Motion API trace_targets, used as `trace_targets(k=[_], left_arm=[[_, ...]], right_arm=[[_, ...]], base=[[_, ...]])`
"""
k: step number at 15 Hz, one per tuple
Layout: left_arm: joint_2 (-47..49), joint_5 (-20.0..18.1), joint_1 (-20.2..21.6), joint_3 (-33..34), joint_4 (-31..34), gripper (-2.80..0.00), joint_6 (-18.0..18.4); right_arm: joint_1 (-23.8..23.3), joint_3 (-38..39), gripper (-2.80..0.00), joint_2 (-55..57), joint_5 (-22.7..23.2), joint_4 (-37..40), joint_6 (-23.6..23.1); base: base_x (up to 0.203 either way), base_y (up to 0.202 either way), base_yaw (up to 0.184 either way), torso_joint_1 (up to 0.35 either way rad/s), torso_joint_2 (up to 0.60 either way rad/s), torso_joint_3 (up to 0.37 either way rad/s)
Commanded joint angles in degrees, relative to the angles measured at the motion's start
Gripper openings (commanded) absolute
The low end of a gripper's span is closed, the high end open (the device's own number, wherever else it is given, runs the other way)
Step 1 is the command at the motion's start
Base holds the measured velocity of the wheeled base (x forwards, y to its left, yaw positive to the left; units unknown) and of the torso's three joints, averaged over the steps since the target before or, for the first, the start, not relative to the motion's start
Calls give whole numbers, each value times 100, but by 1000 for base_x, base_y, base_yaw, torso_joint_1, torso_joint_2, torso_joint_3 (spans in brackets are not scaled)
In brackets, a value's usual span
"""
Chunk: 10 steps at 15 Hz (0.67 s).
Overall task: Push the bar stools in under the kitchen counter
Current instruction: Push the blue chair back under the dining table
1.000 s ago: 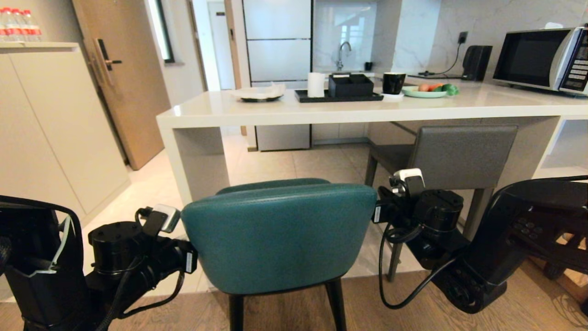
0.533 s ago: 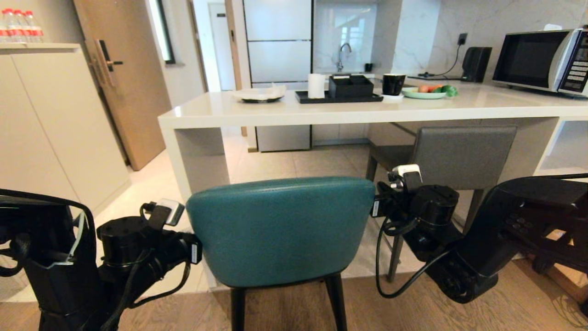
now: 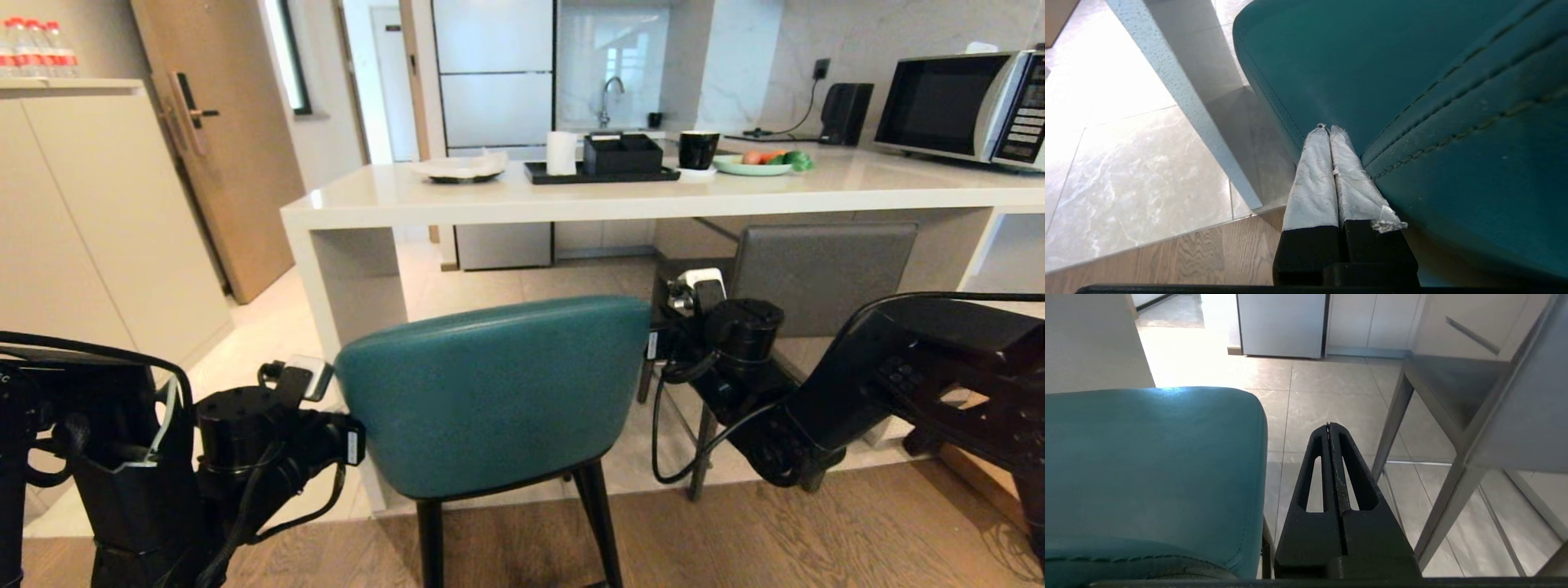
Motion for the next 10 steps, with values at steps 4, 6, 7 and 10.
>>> trace_targets(k=[4,6,7,10], left_arm=[[23,156,-641,-149,5,-280,16],[-3,162,-641,-178,5,-280,25],[5,170,-641,-237,5,-280,25],[75,292,-624,-697,5,-280,33]], right_arm=[[77,285,-280,84,-90,-241,14],[-155,643,-280,266,-63,-724,28],[-279,718,-280,368,-53,-926,28],[-412,878,-280,371,-41,-1099,12]], base=[[0,0,0,0,0,0],[0,0,0,0,0,0],[0,0,0,0,0,0],[0,0,0,0,0,0]])
